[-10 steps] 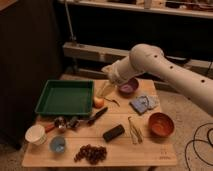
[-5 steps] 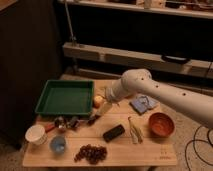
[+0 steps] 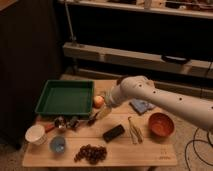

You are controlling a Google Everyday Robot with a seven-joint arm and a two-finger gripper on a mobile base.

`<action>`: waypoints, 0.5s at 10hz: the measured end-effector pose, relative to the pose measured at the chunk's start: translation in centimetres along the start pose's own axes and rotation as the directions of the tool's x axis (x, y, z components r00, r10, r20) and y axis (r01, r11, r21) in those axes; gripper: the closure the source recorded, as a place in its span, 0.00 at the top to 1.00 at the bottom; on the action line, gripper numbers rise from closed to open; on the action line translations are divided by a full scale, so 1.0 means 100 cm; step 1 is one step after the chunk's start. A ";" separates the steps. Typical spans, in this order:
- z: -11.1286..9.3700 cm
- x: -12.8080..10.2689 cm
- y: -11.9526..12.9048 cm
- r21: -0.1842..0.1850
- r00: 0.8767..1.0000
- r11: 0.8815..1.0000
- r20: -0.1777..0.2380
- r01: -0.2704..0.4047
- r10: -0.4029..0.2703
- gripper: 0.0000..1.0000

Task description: Wipe tray with brush

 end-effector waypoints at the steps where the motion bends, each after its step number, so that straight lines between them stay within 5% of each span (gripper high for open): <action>1: 0.000 0.000 0.000 0.000 1.000 1.000 -0.001 0.001 -0.001 0.80; 5: 0.012 -0.013 0.026 -0.069 0.991 0.989 -0.022 0.128 -0.130 0.80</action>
